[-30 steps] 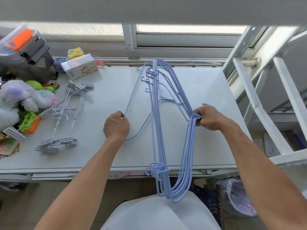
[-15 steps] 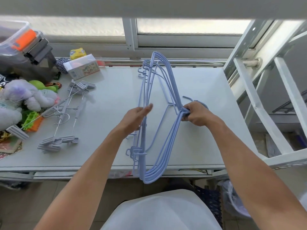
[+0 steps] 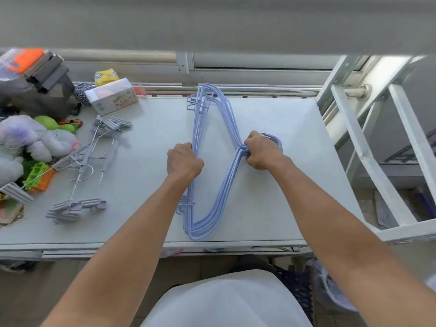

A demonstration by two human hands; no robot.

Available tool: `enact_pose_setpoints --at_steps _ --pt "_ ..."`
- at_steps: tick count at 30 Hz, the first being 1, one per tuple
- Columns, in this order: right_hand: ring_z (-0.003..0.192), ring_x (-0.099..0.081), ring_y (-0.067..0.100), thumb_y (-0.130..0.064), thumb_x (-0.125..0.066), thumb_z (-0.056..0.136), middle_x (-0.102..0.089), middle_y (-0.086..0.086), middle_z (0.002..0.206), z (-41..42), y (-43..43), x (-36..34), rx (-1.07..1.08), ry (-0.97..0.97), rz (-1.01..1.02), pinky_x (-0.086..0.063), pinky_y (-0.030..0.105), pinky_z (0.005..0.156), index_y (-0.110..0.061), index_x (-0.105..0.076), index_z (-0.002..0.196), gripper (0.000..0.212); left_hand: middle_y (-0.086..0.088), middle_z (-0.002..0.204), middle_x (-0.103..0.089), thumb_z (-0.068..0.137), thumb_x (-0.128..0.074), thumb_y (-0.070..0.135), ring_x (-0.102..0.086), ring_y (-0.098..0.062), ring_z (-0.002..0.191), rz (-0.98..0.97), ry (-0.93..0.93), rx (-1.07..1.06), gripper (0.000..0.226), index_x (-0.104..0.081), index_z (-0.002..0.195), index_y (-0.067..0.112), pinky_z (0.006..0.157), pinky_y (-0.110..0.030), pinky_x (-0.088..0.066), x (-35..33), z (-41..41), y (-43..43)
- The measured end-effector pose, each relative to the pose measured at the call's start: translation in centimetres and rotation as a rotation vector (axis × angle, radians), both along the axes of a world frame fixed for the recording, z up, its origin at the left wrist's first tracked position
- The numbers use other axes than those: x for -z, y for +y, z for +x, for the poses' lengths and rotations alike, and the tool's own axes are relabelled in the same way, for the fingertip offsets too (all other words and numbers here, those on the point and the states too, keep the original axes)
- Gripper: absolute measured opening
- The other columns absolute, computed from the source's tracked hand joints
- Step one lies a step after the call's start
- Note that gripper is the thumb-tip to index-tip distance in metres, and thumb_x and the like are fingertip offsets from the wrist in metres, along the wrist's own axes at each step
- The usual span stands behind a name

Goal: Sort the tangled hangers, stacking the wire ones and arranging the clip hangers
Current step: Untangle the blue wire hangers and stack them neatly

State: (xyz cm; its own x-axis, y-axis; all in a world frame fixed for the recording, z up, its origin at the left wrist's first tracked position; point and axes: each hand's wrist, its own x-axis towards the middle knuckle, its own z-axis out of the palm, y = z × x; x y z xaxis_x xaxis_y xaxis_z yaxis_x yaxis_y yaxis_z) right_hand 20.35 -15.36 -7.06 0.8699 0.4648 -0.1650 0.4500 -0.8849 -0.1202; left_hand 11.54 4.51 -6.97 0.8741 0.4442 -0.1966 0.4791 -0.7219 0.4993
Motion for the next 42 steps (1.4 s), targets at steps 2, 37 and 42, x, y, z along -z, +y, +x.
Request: enact_pose_setpoints --at_steps 2,37,42 --pt "0.097 -0.063 0.029 -0.013 -0.058 0.082 -0.053 0.007 0.117 -0.3 0.2 0.3 0.014 -0.038 -0.044 -0.052 0.037 0.073 -0.008 -0.062 0.099 0.018 -0.013 0.101 -0.056 0.071 -0.054 0.01 -0.058 -0.035 0.094 0.03 0.046 0.005 0.019 -0.05 0.09 0.008 0.076 -0.036 -0.051 0.3 -0.1 0.0" --pt "0.091 -0.059 0.028 -0.025 -0.072 0.076 -0.063 0.009 0.104 -3.7 4.5 -1.9 0.475 0.21 0.172 -0.047 0.033 0.074 -0.011 -0.056 0.098 0.031 -0.007 0.082 -0.054 0.074 -0.057 0.007 -0.053 -0.027 0.077 0.097 0.174 0.06 0.011 -0.054 0.084 0.01 0.065 -0.028 -0.046 -0.8 -3.8 -1.5" --pt "0.099 -0.063 0.031 -0.007 -0.062 0.075 -0.062 0.01 0.105 -4.0 5.1 -1.4 0.612 0.113 0.176 -0.049 0.033 0.072 -0.011 -0.056 0.097 0.023 -0.008 0.082 -0.055 0.073 -0.057 0.003 -0.058 -0.029 0.079 0.101 0.163 0.054 0.012 -0.052 0.081 0.01 0.065 -0.03 -0.049 -0.4 -4.2 -1.9"
